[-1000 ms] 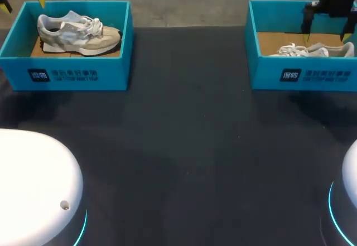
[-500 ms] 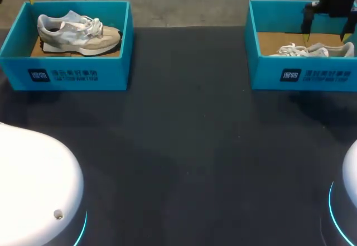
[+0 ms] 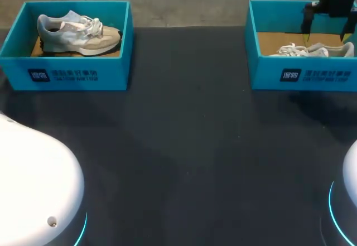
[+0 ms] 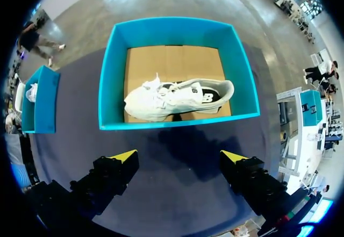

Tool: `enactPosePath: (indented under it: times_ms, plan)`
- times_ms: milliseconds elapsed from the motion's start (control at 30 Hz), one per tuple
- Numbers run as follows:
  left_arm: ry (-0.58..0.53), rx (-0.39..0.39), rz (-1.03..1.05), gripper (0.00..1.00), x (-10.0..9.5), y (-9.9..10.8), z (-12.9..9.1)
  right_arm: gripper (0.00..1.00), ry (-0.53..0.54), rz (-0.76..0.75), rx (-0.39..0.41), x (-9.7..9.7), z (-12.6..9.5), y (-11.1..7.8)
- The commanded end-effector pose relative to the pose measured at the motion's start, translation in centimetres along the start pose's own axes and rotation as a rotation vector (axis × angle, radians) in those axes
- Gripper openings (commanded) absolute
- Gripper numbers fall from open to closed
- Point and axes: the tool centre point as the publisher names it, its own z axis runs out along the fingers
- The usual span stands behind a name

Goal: Take the shoe out of the shoebox, open the shoe tongue, remove and reinsert the insole, then place the shoe into the shoebox

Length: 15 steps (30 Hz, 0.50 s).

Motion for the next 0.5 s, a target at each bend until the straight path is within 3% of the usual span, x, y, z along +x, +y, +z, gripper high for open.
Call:
enactPosePath:
  times_ms: [33, 133, 300, 500]
  plan:
    - [-0.002, 0.005, 0.017, 1.00, 0.2, 1.1, 0.3, 1.00, -0.002, 0.001, 0.000, 0.0, 0.0, 0.0]
    - [0.029, 0.027, 0.051, 1.00, 0.9, 2.6, 1.3, 1.00, -0.002, 0.001, 0.000, 0.0, 0.0, 0.0]
    - [0.091, -0.010, 0.052, 1.00, 2.3, 4.8, 2.7, 1.00, -0.002, 0.001, 0.000, 0.0, 0.0, 0.0]
    - [0.110, -0.033, 0.056, 1.00, 2.8, 6.7, 4.4, 1.00, -0.002, 0.001, 0.000, 0.0, 0.0, 0.0]
